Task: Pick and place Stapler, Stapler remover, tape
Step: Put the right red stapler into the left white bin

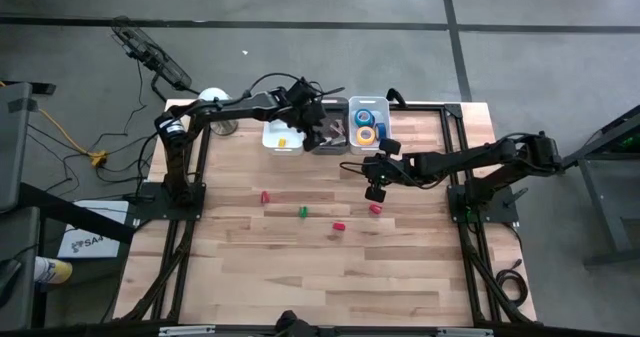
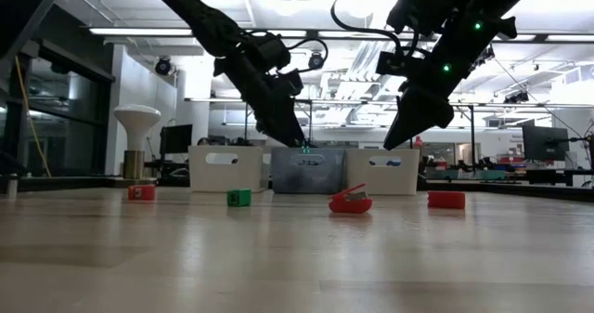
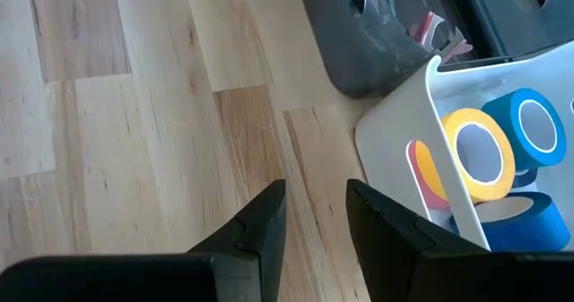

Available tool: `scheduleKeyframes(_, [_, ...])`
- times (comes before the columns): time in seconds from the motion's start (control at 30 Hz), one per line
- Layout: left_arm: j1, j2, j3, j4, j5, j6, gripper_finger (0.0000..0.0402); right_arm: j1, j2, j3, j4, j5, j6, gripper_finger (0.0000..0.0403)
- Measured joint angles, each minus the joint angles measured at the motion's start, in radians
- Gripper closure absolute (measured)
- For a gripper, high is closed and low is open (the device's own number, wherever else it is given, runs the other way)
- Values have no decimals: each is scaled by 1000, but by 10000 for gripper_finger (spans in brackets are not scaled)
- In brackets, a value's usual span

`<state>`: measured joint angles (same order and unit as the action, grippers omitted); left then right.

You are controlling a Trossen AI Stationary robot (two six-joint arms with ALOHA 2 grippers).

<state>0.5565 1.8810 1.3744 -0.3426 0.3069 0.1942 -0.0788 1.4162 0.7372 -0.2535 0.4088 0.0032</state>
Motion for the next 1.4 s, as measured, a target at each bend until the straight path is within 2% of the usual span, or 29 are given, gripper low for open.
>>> scheduleKeyframes(0.13, [6,-30,35,-56,28,47,95,0,0,0,-3,1,5,292])
scheduleKeyframes(0.23, [0,-82,66,-120,-21,72,95,-2,0,0,-19,1,26,292])
scheduleKeyframes(0.43, [-69,-207,68,-281,-196,120,95,-6,-6,0,-102,0,73,292])
scheduleKeyframes(0.67, [-197,-320,26,-419,-453,143,95,-6,-79,0,-201,3,131,292])
scheduleKeyframes(0.8, [-242,-405,-68,-414,-508,138,95,-5,-136,0,-250,16,153,292])
scheduleKeyframes(1.0, [-272,-586,-303,-330,-531,83,95,-6,-193,0,-290,25,158,292])
scheduleKeyframes(1.27, [-386,-897,-645,-100,-571,-18,95,-5,-199,0,-317,-43,221,292])
scheduleKeyframes(1.4, [-445,-1025,-776,15,-577,-40,95,-5,-199,0,-323,-85,251,292])
